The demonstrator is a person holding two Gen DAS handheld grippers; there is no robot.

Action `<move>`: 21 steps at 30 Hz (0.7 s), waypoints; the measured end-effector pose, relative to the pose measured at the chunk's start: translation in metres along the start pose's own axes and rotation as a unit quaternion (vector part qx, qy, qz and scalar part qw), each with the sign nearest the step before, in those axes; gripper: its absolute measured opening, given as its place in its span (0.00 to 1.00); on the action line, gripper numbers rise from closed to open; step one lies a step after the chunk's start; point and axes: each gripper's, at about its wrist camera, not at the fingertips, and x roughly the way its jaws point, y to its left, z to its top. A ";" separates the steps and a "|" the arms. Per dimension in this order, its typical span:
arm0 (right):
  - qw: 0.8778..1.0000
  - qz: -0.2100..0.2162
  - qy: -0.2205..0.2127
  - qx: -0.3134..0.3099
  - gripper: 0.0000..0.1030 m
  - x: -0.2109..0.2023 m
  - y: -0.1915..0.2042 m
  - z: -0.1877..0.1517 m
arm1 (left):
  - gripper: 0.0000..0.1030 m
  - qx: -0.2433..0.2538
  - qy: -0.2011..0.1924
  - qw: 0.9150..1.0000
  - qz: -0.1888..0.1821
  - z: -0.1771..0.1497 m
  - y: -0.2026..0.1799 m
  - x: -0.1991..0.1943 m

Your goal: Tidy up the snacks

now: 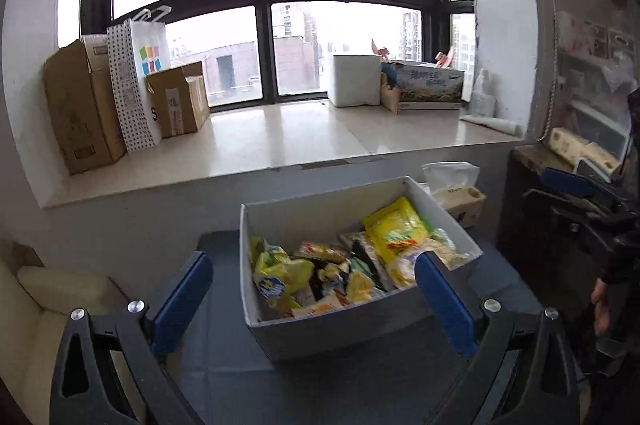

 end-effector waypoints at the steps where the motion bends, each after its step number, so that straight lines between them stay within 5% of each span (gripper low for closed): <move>1: 1.000 0.000 0.003 -0.002 1.00 -0.007 0.005 -0.001 | 1.00 -0.009 0.004 1.000 -0.013 -0.006 -0.001 -0.008; 13: 0.999 0.022 0.029 0.007 1.00 -0.056 0.039 -0.079 | 1.00 -0.084 0.022 0.996 -0.031 -0.064 0.003 -0.067; 21: 0.999 0.042 0.029 -0.008 1.00 -0.063 0.053 -0.076 | 1.00 -0.070 0.026 0.997 -0.037 -0.072 -0.008 -0.080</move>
